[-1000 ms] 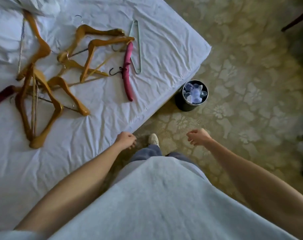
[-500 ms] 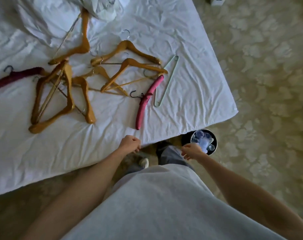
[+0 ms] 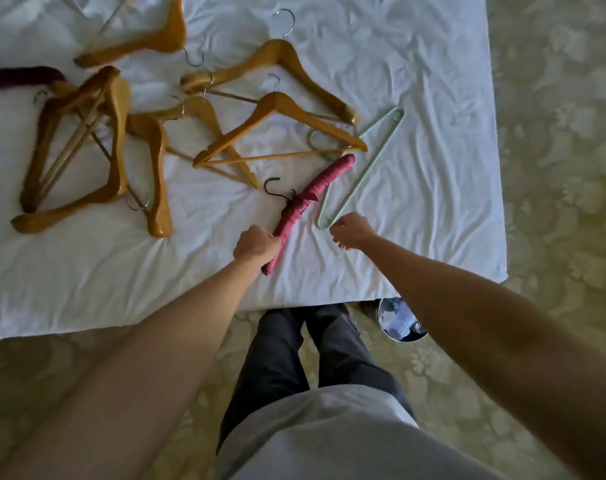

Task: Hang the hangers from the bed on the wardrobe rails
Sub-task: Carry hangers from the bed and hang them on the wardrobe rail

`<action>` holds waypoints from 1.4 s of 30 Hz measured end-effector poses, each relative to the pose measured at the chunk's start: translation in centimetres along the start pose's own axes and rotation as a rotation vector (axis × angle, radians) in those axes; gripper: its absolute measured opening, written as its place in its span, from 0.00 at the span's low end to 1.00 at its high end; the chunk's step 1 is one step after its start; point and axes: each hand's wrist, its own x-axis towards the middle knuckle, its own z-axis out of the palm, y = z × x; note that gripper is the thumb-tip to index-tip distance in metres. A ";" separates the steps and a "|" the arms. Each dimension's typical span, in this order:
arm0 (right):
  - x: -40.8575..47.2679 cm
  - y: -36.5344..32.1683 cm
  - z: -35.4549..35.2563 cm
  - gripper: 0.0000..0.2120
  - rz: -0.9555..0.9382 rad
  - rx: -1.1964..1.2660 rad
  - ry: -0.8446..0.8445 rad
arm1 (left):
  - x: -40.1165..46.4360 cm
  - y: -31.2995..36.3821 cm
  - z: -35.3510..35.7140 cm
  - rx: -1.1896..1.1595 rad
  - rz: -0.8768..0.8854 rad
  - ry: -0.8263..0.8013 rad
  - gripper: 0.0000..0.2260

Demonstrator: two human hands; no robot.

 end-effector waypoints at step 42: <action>-17.8 1.1 -1.4 0.12 -0.242 0.249 0.306 | -13.4 -1.6 -4.0 -0.547 0.142 0.007 0.14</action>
